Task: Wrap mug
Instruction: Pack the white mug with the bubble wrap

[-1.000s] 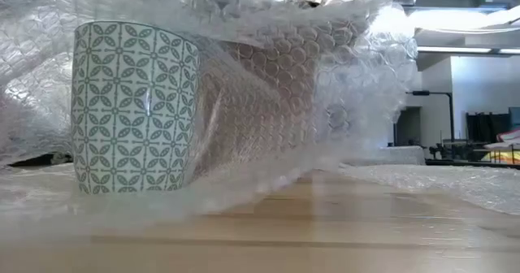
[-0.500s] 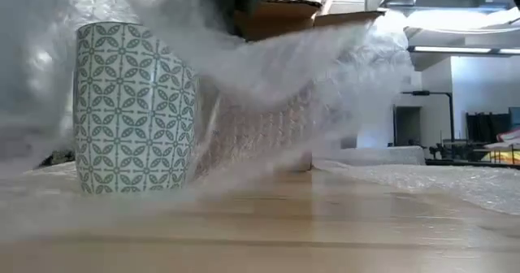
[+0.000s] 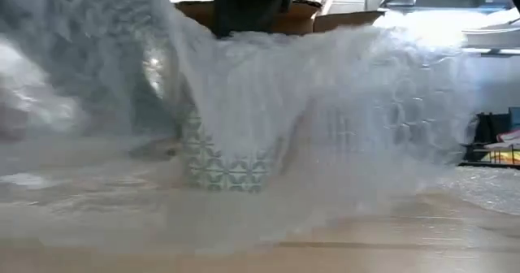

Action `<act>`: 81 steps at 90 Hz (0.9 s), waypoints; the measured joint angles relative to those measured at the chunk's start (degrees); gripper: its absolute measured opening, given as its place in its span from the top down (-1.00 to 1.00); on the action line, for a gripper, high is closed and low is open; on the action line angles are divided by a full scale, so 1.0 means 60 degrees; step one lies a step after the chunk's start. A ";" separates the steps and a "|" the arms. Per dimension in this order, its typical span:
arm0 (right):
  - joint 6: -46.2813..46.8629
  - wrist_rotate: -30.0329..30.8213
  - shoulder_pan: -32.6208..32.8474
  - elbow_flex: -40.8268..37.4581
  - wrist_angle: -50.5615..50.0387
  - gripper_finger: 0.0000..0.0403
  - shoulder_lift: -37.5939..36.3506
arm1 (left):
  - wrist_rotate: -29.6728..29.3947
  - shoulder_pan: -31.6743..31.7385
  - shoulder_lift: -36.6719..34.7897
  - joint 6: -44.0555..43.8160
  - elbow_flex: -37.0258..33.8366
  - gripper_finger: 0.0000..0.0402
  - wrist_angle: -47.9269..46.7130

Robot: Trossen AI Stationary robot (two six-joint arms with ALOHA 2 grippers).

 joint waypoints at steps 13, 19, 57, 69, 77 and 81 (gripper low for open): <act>0.0015 0.0017 -0.0020 0.0000 -0.0730 1.00 0.0000 | 0.0158 0.0308 0.0186 0.0729 -0.0008 1.00 0.0751; 0.0034 0.0040 0.0007 -0.0009 -0.1020 1.00 -0.0004 | 0.0283 0.0341 0.0257 0.0995 -0.0004 1.00 0.0823; 0.0008 0.0465 -0.0022 -0.0485 -0.0970 1.00 0.0007 | 0.0394 -0.0553 -0.1126 0.0403 0.0007 1.00 -0.0191; 0.0010 0.0518 -0.0011 0.0044 -0.1494 1.00 0.0004 | 0.0116 -0.0745 -0.1211 0.0379 0.0011 1.00 -0.0222; 0.0011 0.0516 -0.0011 0.0443 -0.1865 1.00 0.0004 | 0.0060 -0.0781 -0.1200 0.0346 0.0011 1.00 -0.0236; 0.0011 0.0516 -0.0007 0.0656 -0.2074 1.00 0.0004 | 0.0038 -0.0781 -0.1196 0.0319 0.0011 1.00 -0.0257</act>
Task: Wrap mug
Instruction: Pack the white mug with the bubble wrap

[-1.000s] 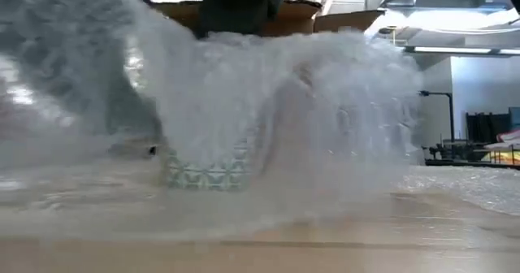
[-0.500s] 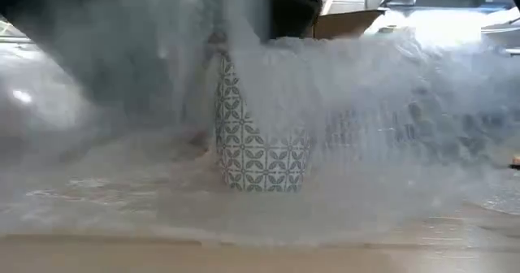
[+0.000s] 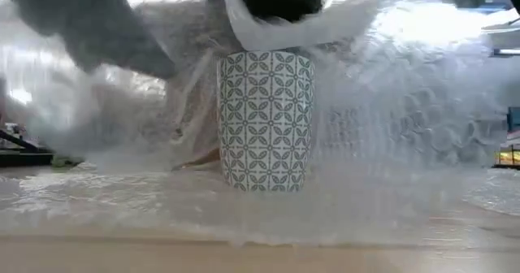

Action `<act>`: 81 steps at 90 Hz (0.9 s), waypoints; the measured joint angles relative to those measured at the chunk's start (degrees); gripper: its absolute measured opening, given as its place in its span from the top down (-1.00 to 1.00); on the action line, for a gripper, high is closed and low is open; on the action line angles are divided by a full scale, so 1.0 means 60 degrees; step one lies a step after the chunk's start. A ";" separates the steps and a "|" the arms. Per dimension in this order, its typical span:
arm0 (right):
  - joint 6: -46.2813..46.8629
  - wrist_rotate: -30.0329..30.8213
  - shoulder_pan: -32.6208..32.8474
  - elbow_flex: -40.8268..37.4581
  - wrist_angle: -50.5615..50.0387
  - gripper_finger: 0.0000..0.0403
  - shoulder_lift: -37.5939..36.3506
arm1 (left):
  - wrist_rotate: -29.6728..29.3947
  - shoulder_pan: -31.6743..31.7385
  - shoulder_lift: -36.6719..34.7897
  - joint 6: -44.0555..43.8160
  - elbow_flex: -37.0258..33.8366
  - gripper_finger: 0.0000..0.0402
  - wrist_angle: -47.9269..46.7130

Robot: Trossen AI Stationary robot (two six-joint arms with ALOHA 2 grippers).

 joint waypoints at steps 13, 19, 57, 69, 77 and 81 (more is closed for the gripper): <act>0.0063 0.0035 0.0011 0.0590 -0.0543 1.00 -0.0011 | -0.0008 0.0004 0.0003 -0.0011 0.0000 1.00 -0.0017; 0.0107 0.0047 0.0011 0.0689 -0.0593 1.00 -0.0011 | -0.0006 0.0004 0.0003 -0.0016 0.0000 1.00 -0.0035; 0.0172 -0.0036 -0.0054 -0.0899 0.1111 1.00 0.0300 | 0.0469 -0.0383 -0.0488 -0.0176 0.0197 1.00 -0.0266; 0.0175 -0.0208 -0.0082 -0.1309 0.1543 1.00 0.0277 | 0.0523 -0.0739 -0.0917 -0.0179 0.0237 1.00 -0.0297; 0.0173 -0.0207 -0.0073 -0.1322 0.1555 1.00 0.0277 | 0.0525 -0.0942 -0.1073 -0.0247 0.0240 1.00 -0.0256; 0.0175 -0.0208 -0.0073 -0.1333 0.1548 1.00 0.0238 | 0.0531 -0.1036 -0.1090 -0.0292 0.0240 1.00 -0.0292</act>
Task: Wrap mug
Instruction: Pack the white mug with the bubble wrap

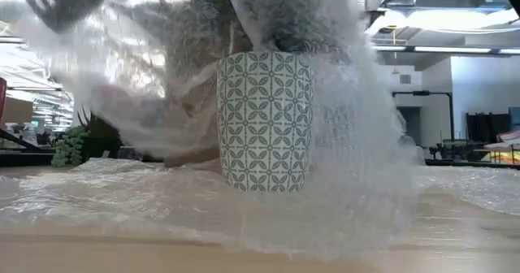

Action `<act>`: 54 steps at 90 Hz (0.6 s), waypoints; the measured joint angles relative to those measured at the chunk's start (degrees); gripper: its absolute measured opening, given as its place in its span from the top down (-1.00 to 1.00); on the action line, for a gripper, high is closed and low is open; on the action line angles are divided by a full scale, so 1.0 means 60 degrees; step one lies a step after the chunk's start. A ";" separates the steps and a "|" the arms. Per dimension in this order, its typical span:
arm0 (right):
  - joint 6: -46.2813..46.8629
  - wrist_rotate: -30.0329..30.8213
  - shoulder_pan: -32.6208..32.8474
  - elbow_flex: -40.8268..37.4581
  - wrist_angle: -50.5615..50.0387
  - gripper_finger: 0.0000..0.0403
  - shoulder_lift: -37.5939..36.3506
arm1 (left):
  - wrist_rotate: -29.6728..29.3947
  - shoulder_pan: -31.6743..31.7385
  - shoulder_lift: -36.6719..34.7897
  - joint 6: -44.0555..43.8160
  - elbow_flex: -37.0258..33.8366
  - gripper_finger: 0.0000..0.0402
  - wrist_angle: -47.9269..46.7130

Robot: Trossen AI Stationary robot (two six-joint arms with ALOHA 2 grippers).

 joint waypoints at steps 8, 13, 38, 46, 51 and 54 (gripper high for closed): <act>0.0000 0.0004 0.0004 -0.0015 -0.0025 1.00 -0.0106 | 0.0372 -0.0149 -0.0011 -0.0367 0.0000 1.00 -0.0036; 0.0000 0.0000 0.0004 -0.0022 -0.0059 1.00 -0.0140 | 0.0876 -0.0264 -0.0015 -0.0750 0.0000 1.00 -0.0243; 0.0000 -0.0004 0.0000 -0.0022 -0.0065 1.00 -0.0147 | 0.0503 -0.1069 0.0389 -0.3858 -0.0131 1.00 -0.2680; -0.0003 -0.0004 0.0000 -0.0022 -0.0033 1.00 -0.0147 | -0.0453 -0.1050 0.0810 -0.3810 -0.0282 1.00 -0.2200; -0.0004 -0.0004 0.0000 -0.0022 -0.0018 1.00 -0.0151 | -0.1426 -0.0937 0.1113 -0.3507 -0.0284 1.00 -0.1524; -0.0004 -0.0004 -0.0004 -0.0043 0.0034 1.00 -0.0151 | -0.1972 -0.0865 0.1271 -0.3216 -0.0284 1.00 -0.1120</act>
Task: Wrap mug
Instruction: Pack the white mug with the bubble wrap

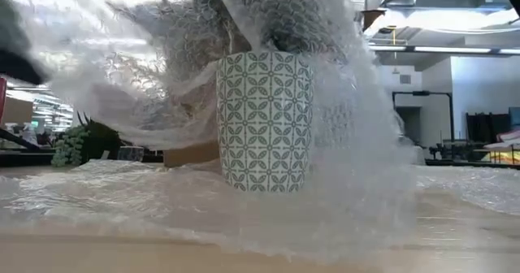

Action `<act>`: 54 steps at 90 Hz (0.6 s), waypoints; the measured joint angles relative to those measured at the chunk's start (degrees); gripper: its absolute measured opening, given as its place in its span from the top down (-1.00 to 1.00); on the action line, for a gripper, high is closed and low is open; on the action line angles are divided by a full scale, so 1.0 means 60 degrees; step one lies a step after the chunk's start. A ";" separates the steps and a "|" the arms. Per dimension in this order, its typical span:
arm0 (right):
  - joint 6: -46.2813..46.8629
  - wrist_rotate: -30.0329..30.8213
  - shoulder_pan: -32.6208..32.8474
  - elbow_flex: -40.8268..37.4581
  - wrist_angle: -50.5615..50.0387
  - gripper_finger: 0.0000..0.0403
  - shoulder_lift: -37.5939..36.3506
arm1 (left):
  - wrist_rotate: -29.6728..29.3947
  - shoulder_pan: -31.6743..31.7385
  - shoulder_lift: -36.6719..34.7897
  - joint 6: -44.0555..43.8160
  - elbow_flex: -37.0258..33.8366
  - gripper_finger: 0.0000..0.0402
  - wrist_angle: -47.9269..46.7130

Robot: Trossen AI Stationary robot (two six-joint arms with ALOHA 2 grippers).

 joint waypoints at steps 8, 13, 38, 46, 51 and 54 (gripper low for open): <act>-0.0111 -0.0004 0.0006 -0.0235 0.0491 1.00 0.0033 | -0.0910 0.0294 0.0330 0.1119 0.0000 1.00 0.1398; -0.0221 -0.0012 0.0001 -0.0395 0.0719 1.00 0.0024 | -0.1013 0.0522 0.0481 0.1902 0.0000 1.00 0.2197; -0.0284 0.0040 0.0012 0.0282 0.0063 1.00 0.0011 | -0.0671 0.1244 0.0761 0.3552 0.0000 1.00 0.3814; -0.0280 0.0040 0.0029 0.0888 -0.0543 1.00 0.0006 | -0.0671 0.1318 0.0758 0.3562 0.0000 1.00 0.3835; -0.0280 0.0040 0.0029 0.1240 -0.0867 1.00 0.0000 | -0.0671 0.1344 0.0758 0.3567 0.0000 1.00 0.3845; -0.0280 0.0040 0.0033 0.1403 -0.1035 1.00 0.0000 | -0.0671 0.1347 0.0758 0.3563 0.0000 1.00 0.3854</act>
